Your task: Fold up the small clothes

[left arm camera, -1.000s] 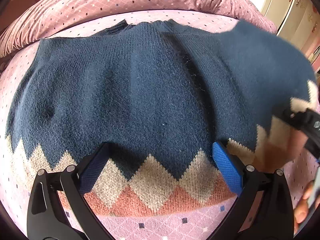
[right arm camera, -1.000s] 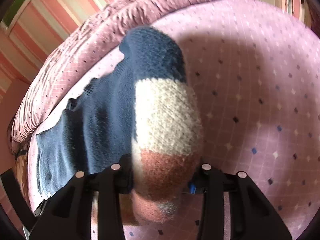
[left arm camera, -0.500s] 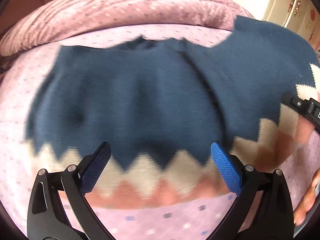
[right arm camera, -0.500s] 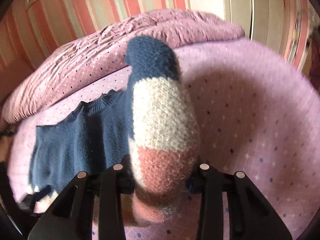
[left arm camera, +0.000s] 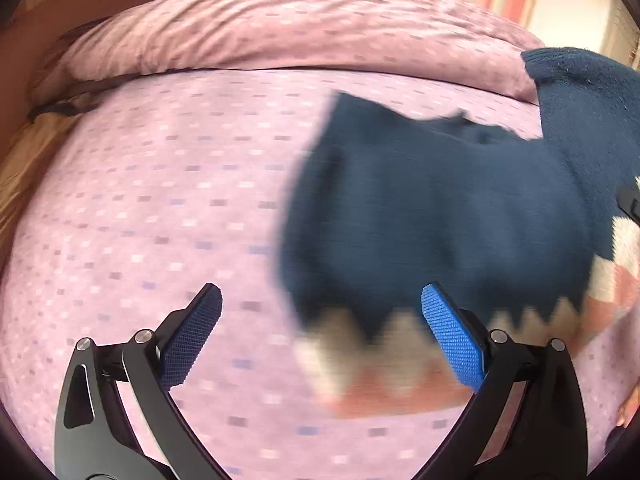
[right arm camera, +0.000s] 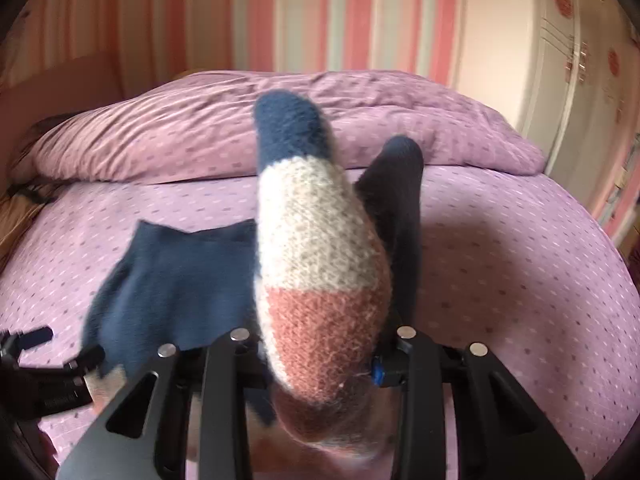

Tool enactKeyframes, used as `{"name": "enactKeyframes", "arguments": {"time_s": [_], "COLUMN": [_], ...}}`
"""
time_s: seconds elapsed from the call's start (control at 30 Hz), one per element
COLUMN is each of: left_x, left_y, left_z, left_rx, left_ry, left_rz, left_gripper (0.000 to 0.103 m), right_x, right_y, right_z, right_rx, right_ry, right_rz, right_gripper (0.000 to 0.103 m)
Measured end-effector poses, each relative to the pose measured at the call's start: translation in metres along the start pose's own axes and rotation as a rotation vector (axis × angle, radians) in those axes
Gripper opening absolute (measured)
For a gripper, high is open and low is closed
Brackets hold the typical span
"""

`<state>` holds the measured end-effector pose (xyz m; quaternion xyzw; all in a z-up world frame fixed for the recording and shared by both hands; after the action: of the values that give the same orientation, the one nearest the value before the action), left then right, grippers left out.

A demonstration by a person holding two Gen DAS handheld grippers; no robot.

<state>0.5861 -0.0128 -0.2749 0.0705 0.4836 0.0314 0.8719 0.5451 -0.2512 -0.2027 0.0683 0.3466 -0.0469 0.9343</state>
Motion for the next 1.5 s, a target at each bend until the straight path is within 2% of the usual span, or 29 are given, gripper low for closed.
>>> {"name": "enactKeyframes", "arguments": {"time_s": [0.17, 0.4, 0.47, 0.6, 0.7, 0.8, 0.9, 1.0, 1.03, 1.13, 1.2, 1.27, 1.43, 1.5], "left_x": [0.006, 0.010, 0.012, 0.015, 0.020, 0.023, 0.023, 0.022, 0.021, 0.019, 0.019, 0.020, 0.024, 0.024], "left_y": [0.067, 0.136, 0.150, 0.171, 0.178, 0.178, 0.173, 0.165, 0.162, 0.156, 0.154, 0.153, 0.150, 0.147], "left_z": [0.000, -0.008, -0.012, -0.019, -0.021, -0.022, -0.022, -0.020, -0.018, -0.011, -0.007, -0.004, 0.000, 0.002], "left_rx": [-0.081, -0.139, -0.157, -0.196, -0.208, -0.213, -0.201, -0.182, -0.174, -0.148, -0.134, -0.131, -0.150, -0.149], "left_ry": [-0.002, -0.014, -0.014, -0.006, -0.001, 0.002, -0.003, -0.003, -0.007, -0.017, -0.025, -0.021, -0.006, -0.004], "left_rz": [0.042, 0.108, 0.120, 0.135, 0.137, 0.129, 0.120, 0.092, 0.076, 0.068, 0.064, 0.051, -0.010, -0.028], "left_gripper": [0.099, 0.099, 0.099, 0.099, 0.099, 0.099, 0.100, 0.100, 0.100, 0.100, 0.100, 0.100, 0.100, 0.100], "right_x": [0.013, 0.035, 0.042, 0.057, 0.065, 0.063, 0.060, 0.054, 0.049, 0.044, 0.041, 0.034, 0.018, 0.016], "right_y": [0.047, 0.130, 0.152, 0.171, 0.182, 0.184, 0.186, 0.181, 0.178, 0.172, 0.170, 0.169, 0.173, 0.170], "right_z": [-0.011, -0.045, -0.058, -0.079, -0.097, -0.097, -0.094, -0.085, -0.080, -0.075, -0.073, -0.070, -0.061, -0.059], "right_rx": [-0.055, -0.189, -0.242, -0.320, -0.455, -0.511, -0.553, -0.518, -0.488, -0.444, -0.438, -0.456, -0.499, -0.483], "right_ry": [0.032, 0.104, 0.123, 0.154, 0.152, 0.147, 0.155, 0.187, 0.202, 0.235, 0.253, 0.253, 0.232, 0.237], "right_rz": [0.048, 0.124, 0.130, 0.099, 0.054, 0.027, 0.022, 0.109, 0.169, 0.232, 0.247, 0.243, 0.277, 0.301], "right_gripper": [0.034, 0.034, 0.034, 0.034, 0.035, 0.036, 0.045, 0.056, 0.063, 0.065, 0.065, 0.072, 0.080, 0.080]}}
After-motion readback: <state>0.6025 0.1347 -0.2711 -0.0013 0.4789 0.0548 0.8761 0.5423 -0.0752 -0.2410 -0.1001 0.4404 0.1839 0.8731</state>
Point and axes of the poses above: each gripper's, at about its wrist camera, not at the fingertips, and x roughly the way its jaws point, y to its left, z to its top, the point moved 6 cm from there along x, roughly the way its jaws point, and after that the axes turned 10 degrees about z, right-handed, at the moved point
